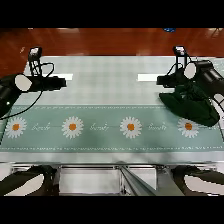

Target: Fold the shirts.

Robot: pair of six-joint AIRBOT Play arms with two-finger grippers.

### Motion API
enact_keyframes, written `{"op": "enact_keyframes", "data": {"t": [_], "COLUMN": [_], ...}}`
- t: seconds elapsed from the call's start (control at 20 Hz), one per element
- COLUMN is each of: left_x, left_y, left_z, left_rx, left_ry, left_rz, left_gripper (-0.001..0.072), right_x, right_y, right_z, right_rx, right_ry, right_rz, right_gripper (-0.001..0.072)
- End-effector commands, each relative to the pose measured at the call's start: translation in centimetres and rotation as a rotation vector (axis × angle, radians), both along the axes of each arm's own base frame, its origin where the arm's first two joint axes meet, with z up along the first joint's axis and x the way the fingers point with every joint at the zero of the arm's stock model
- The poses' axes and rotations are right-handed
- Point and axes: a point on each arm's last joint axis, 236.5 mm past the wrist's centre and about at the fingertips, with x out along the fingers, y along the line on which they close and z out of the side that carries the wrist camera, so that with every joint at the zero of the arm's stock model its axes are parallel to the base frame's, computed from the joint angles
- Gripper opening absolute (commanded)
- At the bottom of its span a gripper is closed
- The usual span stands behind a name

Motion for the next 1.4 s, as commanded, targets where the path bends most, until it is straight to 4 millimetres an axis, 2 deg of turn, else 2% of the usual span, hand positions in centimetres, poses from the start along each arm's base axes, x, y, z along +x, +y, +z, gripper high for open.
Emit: {"op": "enact_keyframes", "data": {"t": [0.0, 0.15, 0.2, 0.7, 0.75, 0.85, 1.0, 1.05, 1.1, 1.15, 1.25, 1.35], "left_x": [-0.1, -1.5, -1.9, -0.3, -0.1, 0.3, 0.5, 0.3, -0.3, -1.1, -3.0, -5.0], "left_y": [-0.1, -1.0, -1.4, -1.6, -1.6, -1.6, -1.6, -1.8, -2.0, -2.0, -1.9, -1.7], "left_z": [-0.3, -2.8, -3.0, -0.7, 0.0, 2.7, 8.3, 10.3, 12.0, 13.2, 14.2, 13.9], "left_rx": [-0.003, -0.006, -0.011, -0.016, -0.017, -0.022, -0.042, -0.059, -0.076, -0.077, -0.076, -0.076], "left_ry": [0.008, 0.083, 0.098, 0.029, 0.023, -0.005, -0.091, -0.138, -0.177, -0.199, -0.217, -0.212], "left_rz": [0.000, -0.020, -0.028, -0.027, -0.031, -0.036, -0.040, -0.040, -0.041, -0.045, -0.051, -0.054], "left_gripper": [0.0015, 0.0015, 0.0015, 0.0015, 0.0015, 0.0015, 0.0015, 0.0015, 0.0015, 0.0015, 0.0015, 0.0015], "right_x": [0.0, 0.1, 0.1, 0.3, 0.9, 2.3, 4.8, 4.8, 3.8, 4.0, 5.7, 5.8], "right_y": [0.0, 0.0, 0.0, 0.0, 0.1, 0.4, 0.7, 1.1, 2.0, 2.3, 2.1, 1.7], "right_z": [0.0, 0.0, 0.0, 0.1, 0.5, 1.4, 3.4, 3.8, 3.9, 5.0, 7.7, 9.8], "right_rx": [0.000, 0.001, 0.000, 0.002, 0.006, 0.018, 0.041, 0.073, 0.132, 0.151, 0.152, 0.128], "right_ry": [-0.001, -0.002, -0.002, -0.014, -0.044, -0.114, -0.248, -0.254, -0.215, -0.243, -0.370, -0.431], "right_rz": [0.000, 0.000, 0.000, -0.001, 0.000, -0.001, -0.005, -0.020, -0.041, -0.039, -0.040, -0.023], "right_gripper": [0.0024, 0.0024, 0.0024, 0.0024, 0.0024, 0.0024, 0.0024, 0.0024, 0.0024, 0.0024, 0.0024, 0.0024]}}
